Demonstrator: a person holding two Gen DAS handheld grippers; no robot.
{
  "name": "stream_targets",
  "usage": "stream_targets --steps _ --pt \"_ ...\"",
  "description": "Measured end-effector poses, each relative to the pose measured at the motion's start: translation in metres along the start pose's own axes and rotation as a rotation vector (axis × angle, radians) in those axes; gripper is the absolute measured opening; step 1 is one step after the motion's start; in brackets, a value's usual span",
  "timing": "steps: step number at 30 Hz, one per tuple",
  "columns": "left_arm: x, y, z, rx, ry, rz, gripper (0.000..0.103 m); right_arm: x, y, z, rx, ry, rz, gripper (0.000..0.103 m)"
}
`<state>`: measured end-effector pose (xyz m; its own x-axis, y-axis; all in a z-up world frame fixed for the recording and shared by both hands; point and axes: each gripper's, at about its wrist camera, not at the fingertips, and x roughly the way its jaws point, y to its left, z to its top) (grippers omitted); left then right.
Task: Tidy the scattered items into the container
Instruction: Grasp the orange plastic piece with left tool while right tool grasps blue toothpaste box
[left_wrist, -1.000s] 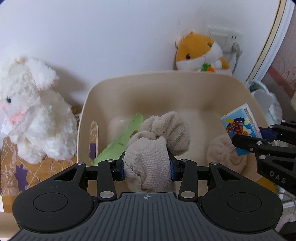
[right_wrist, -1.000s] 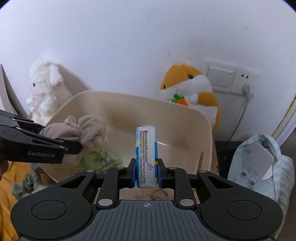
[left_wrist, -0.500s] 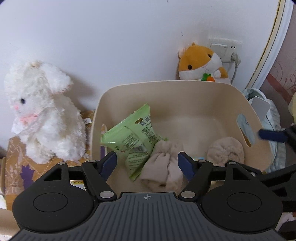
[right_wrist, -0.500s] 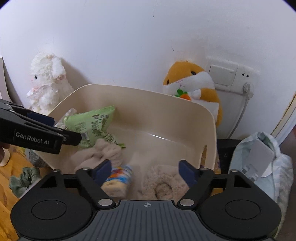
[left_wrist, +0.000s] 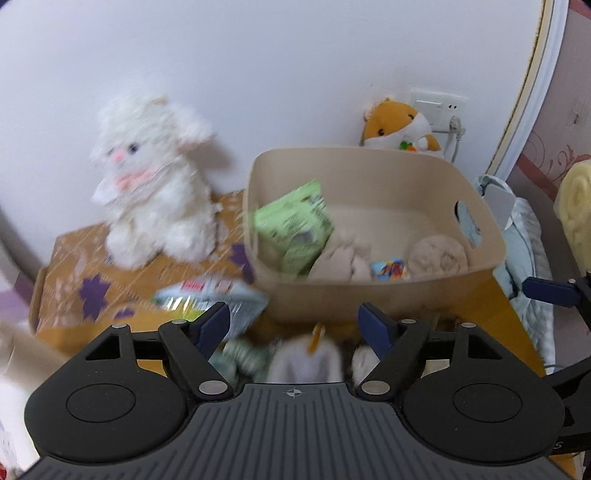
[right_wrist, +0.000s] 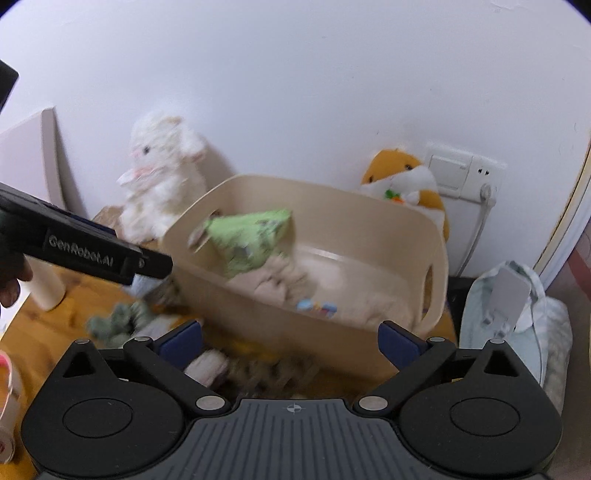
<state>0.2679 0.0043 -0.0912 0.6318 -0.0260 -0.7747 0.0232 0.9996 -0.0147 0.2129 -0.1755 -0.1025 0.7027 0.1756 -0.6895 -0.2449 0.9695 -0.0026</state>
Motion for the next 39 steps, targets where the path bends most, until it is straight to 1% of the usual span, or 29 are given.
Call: stream_targets --steps 2,4,6,9,14,16,18,20,23,27,33,36,39 --pt "-0.004 0.005 -0.016 -0.007 0.027 -0.003 0.078 -0.009 0.010 -0.012 0.008 -0.011 -0.016 0.103" --pt "-0.006 0.011 -0.031 -0.032 0.059 -0.011 0.078 -0.013 0.016 -0.023 0.022 0.004 0.003 0.103" --pt "-0.010 0.018 -0.048 -0.077 0.078 -0.006 0.078 -0.013 0.021 -0.035 0.049 0.042 0.025 0.103" --pt "-0.015 0.025 -0.072 -0.146 0.094 0.021 0.078 -0.011 0.025 -0.053 0.097 0.090 0.030 0.103" --pt "-0.013 0.029 -0.102 -0.255 0.154 0.011 0.078 0.002 0.026 -0.080 0.173 0.184 0.030 0.103" --pt "-0.008 0.026 -0.108 -0.256 0.180 0.015 0.078 0.007 0.028 -0.088 0.174 0.207 0.024 0.103" --pt "-0.003 0.022 -0.112 -0.234 0.194 0.026 0.078 0.009 0.032 -0.095 0.163 0.223 0.017 0.103" --pt "0.004 0.019 -0.115 -0.224 0.214 0.037 0.078 0.012 0.034 -0.099 0.153 0.240 -0.004 0.103" --pt "0.015 0.020 -0.120 -0.252 0.249 0.034 0.078 0.017 0.036 -0.104 0.125 0.259 -0.047 0.103" --pt "0.029 0.018 -0.123 -0.262 0.289 0.040 0.078 0.028 0.035 -0.107 0.135 0.278 -0.045 0.102" --pt "0.040 0.022 -0.123 -0.289 0.299 0.050 0.078 0.039 0.036 -0.107 0.123 0.290 -0.042 0.096" --pt "0.045 0.023 -0.124 -0.292 0.320 0.060 0.078 0.044 0.036 -0.107 0.116 0.299 -0.032 0.094" --pt "0.050 0.024 -0.125 -0.304 0.341 0.059 0.078 0.049 0.035 -0.108 0.126 0.314 -0.018 0.089"
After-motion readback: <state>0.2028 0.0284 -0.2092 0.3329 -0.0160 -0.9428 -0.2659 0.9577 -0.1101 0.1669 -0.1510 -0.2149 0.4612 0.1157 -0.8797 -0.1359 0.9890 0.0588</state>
